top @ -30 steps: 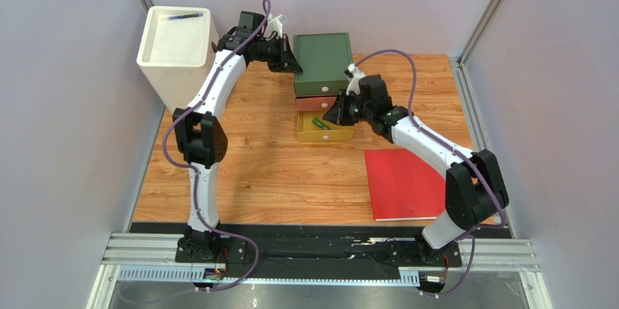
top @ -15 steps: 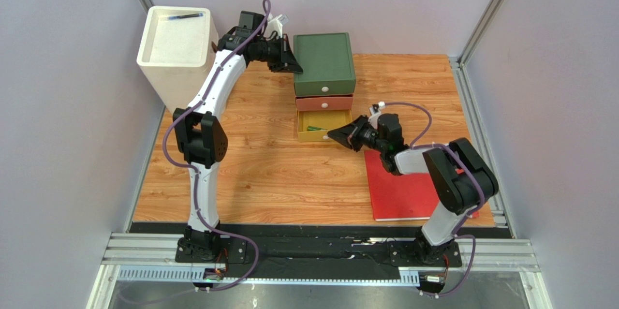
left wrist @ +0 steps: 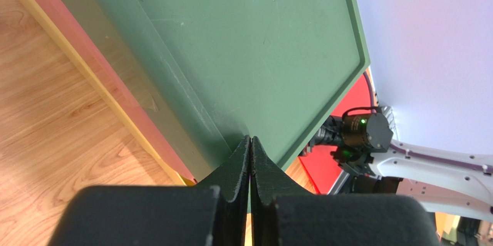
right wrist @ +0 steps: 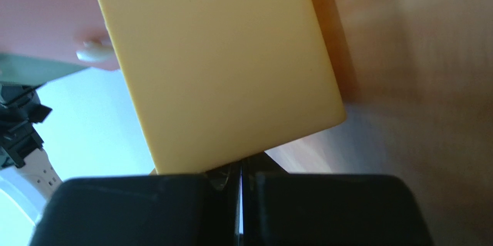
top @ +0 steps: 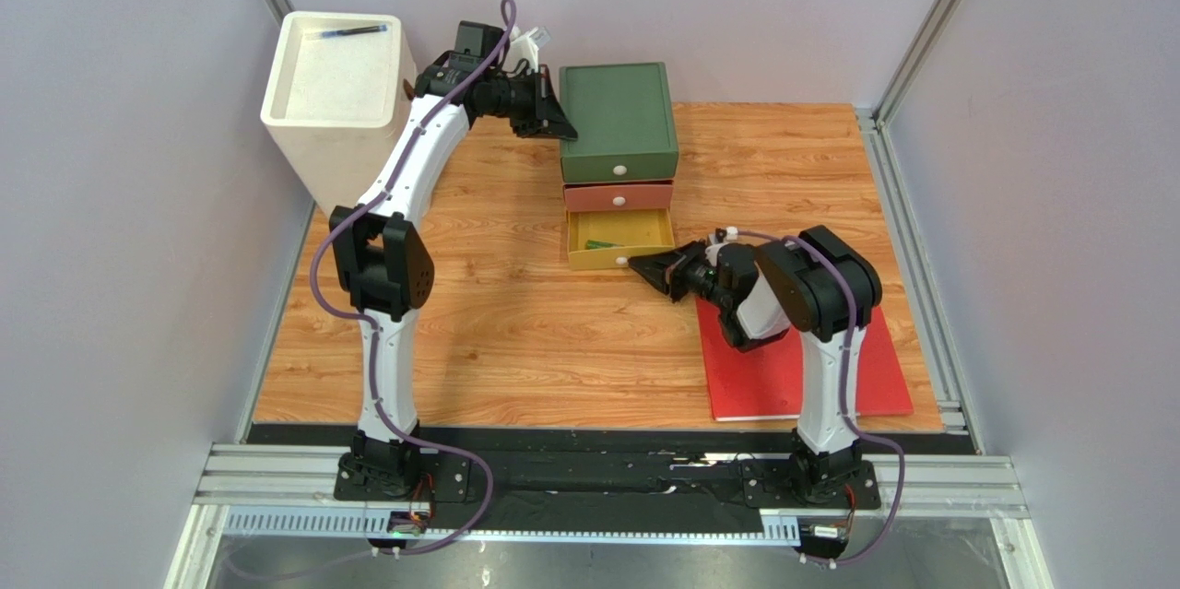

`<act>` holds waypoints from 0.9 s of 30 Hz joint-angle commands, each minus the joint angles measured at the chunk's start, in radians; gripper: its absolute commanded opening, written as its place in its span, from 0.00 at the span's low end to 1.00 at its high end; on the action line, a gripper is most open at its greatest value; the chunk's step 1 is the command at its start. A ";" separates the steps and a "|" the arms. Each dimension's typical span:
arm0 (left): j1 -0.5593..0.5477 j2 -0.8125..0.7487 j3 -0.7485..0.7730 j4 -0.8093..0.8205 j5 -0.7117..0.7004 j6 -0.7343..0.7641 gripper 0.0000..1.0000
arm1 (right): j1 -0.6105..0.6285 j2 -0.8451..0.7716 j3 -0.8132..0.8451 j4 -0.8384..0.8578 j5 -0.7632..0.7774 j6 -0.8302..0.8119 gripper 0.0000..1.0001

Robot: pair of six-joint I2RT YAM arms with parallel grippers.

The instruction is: Organize the makeup

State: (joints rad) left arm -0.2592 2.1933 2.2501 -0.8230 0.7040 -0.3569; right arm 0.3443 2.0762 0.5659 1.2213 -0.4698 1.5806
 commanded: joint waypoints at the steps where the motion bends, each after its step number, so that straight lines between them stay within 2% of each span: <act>1: 0.008 0.091 -0.080 -0.220 -0.164 0.068 0.01 | -0.011 0.074 0.094 0.104 0.056 0.032 0.00; 13: 0.008 0.091 -0.073 -0.234 -0.172 0.073 0.01 | -0.018 0.163 0.380 -0.063 0.085 0.019 0.00; 17: 0.008 0.086 -0.072 -0.240 -0.175 0.078 0.01 | -0.015 0.151 0.385 -0.115 0.068 0.010 0.00; 20: 0.008 0.063 -0.076 -0.234 -0.185 0.081 0.02 | -0.018 0.076 0.317 -0.164 0.050 -0.022 0.00; 25: 0.008 -0.006 -0.050 -0.229 -0.202 0.090 0.11 | -0.018 -0.118 0.192 -0.296 0.007 -0.111 0.00; 27: 0.008 -0.047 -0.031 -0.226 -0.199 0.096 0.25 | -0.019 -0.187 0.169 -0.380 -0.012 -0.166 0.00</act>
State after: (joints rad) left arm -0.2615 2.1693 2.2448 -0.8497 0.6666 -0.3466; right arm 0.3302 2.0460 0.7727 0.9668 -0.4427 1.5368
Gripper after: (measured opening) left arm 0.165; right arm 0.002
